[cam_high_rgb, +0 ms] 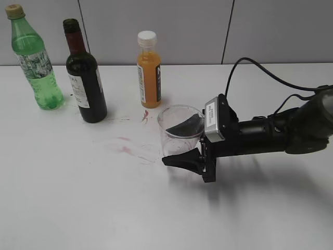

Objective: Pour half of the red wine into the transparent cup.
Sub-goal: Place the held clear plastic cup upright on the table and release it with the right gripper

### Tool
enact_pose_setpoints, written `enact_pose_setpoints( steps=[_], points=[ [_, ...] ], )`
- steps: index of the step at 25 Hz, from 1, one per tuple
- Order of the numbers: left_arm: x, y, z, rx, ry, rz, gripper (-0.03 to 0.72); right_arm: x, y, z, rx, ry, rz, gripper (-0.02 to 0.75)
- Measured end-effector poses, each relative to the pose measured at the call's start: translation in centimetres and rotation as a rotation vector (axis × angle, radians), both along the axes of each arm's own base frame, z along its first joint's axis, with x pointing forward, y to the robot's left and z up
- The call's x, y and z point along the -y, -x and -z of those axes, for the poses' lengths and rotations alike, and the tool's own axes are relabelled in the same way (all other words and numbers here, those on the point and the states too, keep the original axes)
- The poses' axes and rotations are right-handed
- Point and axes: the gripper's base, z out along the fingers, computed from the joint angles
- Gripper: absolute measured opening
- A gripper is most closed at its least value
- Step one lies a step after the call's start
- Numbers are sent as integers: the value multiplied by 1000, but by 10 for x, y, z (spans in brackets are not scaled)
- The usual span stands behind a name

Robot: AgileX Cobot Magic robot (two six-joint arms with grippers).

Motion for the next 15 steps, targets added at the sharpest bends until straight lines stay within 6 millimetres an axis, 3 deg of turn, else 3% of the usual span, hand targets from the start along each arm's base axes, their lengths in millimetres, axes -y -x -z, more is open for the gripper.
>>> enact_pose_setpoints(
  steps=[8,15],
  points=[
    [0,0,0,0,0,0,209,-36,-24,11,-19,-24,-91,514],
    [0,0,0,0,0,0,209,-55,-33,21,0,-31,-141,515]
  ],
)
